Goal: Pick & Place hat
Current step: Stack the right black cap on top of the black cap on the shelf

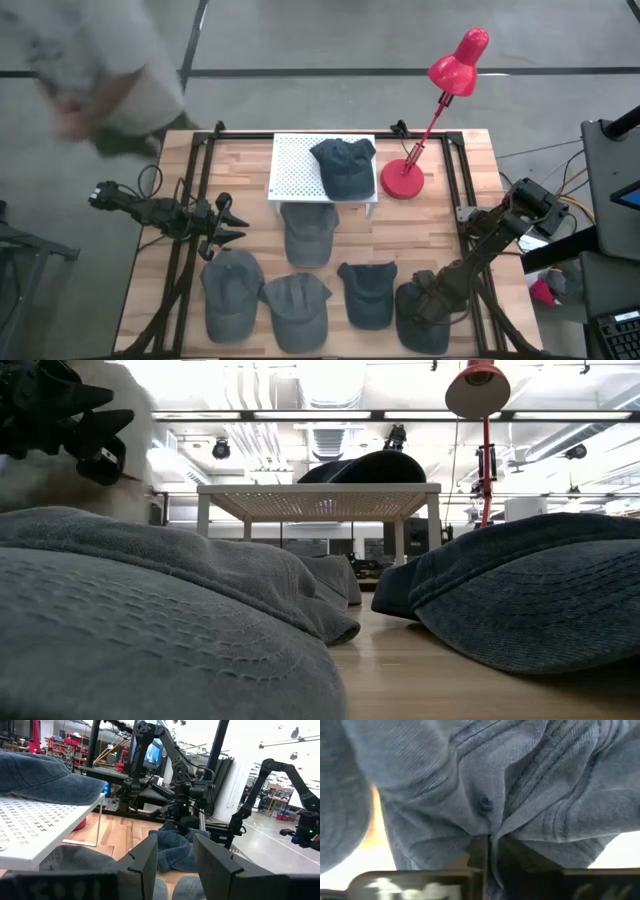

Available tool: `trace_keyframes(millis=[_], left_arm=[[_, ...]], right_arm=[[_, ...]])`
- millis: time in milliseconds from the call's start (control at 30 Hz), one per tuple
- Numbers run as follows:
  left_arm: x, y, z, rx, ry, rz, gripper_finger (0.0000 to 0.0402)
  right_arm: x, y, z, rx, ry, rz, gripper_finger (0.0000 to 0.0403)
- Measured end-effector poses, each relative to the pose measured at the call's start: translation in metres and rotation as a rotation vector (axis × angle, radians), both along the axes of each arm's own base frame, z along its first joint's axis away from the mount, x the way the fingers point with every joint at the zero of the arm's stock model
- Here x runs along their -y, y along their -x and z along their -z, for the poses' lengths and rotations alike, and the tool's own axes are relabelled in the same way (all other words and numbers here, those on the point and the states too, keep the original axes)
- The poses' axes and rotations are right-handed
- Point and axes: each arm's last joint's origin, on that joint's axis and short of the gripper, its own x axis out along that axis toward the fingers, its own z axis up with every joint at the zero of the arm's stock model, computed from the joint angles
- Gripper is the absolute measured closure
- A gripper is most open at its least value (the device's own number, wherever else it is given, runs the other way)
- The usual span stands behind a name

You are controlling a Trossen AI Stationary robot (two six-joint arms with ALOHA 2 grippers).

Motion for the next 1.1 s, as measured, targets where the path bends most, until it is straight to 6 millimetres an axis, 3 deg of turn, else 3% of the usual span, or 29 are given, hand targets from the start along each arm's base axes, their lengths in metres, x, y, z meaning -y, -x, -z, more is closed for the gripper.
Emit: trace_keyframes(millis=[300, 633, 867, 1100], left_arm=[[0.000, 0.000, 0.000, 0.000, 0.000, 0.000, 0.0273], [0.000, 0.000, 0.000, 0.000, 0.000, 0.000, 0.0273], [0.000, 0.000, 0.000, 0.000, 0.000, 0.000, 0.0273], [0.000, 0.000, 0.000, 0.000, 0.000, 0.000, 0.0273]], right_arm=[[-0.001, -0.002, -0.023, 0.019, 0.014, -0.046, 0.0394], [0.008, 0.006, -0.085, 0.000, 0.086, -0.113, 0.0394], [0.020, 0.009, -0.134, 0.240, 0.155, -0.216, 0.0394], [0.032, 0.012, -0.163, 0.481, 0.284, -0.325, 0.0394]])
